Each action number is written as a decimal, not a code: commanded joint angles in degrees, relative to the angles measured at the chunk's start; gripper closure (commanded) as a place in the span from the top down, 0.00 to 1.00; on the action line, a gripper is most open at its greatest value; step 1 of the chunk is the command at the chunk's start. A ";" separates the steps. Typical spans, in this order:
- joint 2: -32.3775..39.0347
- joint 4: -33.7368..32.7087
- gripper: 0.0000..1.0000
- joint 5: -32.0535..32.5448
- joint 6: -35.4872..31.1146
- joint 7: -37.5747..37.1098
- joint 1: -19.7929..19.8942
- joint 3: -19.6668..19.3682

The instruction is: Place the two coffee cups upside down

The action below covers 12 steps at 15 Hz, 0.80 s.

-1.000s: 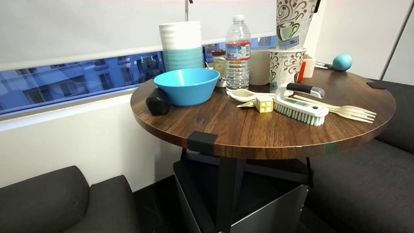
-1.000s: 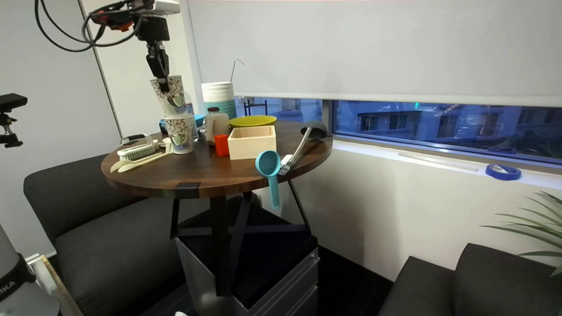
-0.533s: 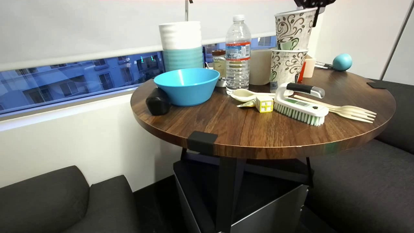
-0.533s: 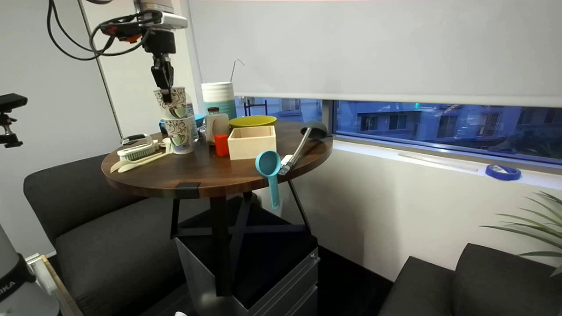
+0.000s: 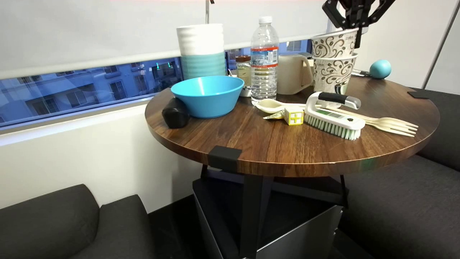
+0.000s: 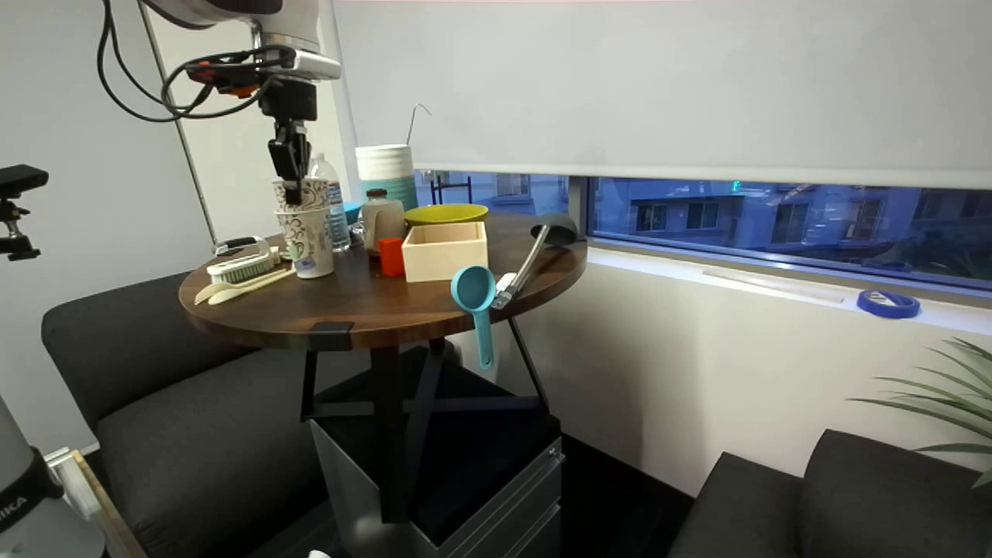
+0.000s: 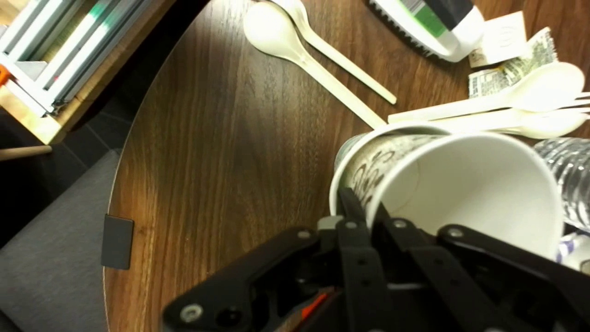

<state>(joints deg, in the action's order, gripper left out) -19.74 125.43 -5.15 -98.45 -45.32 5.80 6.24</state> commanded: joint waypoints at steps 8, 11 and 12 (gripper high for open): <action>-1.40 4.49 0.80 1.26 6.51 -1.75 -0.67 -0.83; -1.50 5.47 0.99 1.16 8.46 -2.02 -0.66 -0.84; -1.44 5.90 1.00 0.89 9.40 -1.68 -0.66 -1.04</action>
<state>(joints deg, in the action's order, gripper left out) -19.96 129.75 -5.07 -91.27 -45.93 5.80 5.53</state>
